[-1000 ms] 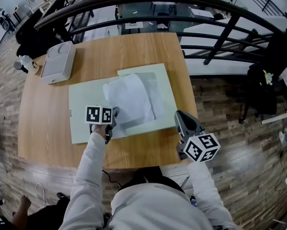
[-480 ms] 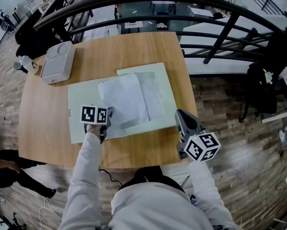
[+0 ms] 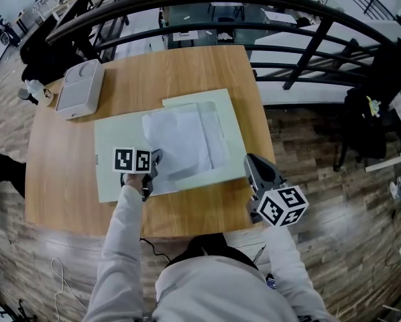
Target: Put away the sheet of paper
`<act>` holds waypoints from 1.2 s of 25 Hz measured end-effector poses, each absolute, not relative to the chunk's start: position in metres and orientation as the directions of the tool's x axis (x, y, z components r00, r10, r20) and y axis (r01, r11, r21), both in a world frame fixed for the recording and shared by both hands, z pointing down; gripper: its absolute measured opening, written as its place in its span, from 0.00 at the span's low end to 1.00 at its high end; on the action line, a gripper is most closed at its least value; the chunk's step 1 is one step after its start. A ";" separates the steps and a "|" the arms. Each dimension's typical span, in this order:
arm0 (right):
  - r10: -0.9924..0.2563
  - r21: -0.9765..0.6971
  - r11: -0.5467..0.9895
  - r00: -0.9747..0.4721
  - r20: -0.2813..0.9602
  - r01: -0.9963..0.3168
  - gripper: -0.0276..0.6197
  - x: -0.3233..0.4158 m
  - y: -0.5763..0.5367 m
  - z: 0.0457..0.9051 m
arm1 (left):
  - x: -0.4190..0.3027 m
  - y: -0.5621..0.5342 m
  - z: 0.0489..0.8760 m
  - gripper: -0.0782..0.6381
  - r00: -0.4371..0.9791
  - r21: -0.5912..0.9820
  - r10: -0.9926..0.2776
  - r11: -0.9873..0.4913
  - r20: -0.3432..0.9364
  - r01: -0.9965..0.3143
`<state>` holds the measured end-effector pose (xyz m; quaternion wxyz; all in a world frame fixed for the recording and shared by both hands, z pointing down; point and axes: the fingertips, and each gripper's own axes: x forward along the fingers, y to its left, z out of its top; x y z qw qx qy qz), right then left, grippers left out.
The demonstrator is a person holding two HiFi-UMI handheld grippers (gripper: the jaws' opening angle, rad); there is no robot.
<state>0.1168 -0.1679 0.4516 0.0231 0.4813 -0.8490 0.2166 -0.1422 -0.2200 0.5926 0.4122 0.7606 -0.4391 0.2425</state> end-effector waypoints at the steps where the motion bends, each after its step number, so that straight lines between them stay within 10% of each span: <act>1: -0.808 -0.345 0.443 -0.535 0.247 -0.828 0.09 0.117 -0.168 0.451 | -0.138 -0.221 0.592 0.13 0.501 0.418 -0.470 -0.276 0.727 -0.866; 30: -0.816 -0.338 0.434 -0.523 0.246 -0.835 0.09 0.109 -0.159 0.448 | -0.057 -0.240 0.582 0.13 0.602 0.522 -0.491 -0.306 0.630 -0.796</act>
